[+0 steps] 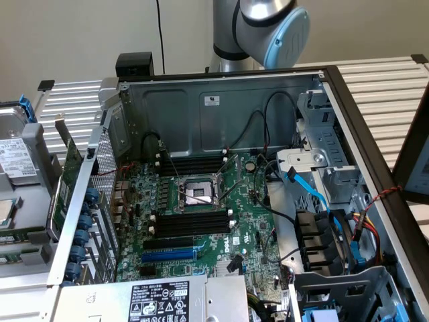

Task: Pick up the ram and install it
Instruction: 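Pick up the ram and move it above insertion slot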

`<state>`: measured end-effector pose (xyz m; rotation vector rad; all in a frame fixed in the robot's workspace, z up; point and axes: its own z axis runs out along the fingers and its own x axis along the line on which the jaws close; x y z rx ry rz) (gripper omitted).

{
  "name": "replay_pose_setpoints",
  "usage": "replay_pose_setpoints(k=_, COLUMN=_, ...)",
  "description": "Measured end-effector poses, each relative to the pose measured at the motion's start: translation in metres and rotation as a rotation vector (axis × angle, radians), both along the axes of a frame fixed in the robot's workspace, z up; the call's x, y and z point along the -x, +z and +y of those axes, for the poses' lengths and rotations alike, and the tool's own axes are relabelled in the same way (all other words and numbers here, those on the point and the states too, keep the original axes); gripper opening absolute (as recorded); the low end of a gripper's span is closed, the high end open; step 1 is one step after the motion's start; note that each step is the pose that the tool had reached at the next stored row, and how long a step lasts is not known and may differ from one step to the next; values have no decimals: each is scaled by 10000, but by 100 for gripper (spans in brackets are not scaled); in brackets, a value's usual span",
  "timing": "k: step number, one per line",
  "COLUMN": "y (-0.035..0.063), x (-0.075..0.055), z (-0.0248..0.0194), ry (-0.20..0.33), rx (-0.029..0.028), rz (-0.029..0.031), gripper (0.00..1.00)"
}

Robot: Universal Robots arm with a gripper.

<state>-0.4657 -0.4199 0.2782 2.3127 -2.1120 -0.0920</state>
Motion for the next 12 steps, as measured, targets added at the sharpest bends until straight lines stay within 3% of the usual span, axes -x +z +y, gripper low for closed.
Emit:
replay_pose_setpoints(k=8, y=-129, x=-70, z=-5, ry=-57, rx=21, rz=17, gripper=36)
replay_pose_setpoints(k=10, y=-147, x=-72, z=8, ry=-61, rx=110, rz=21, gripper=36)
replay_pose_setpoints(k=12, y=-158, x=-71, z=23, ry=-65, rx=261, rz=23, gripper=36)
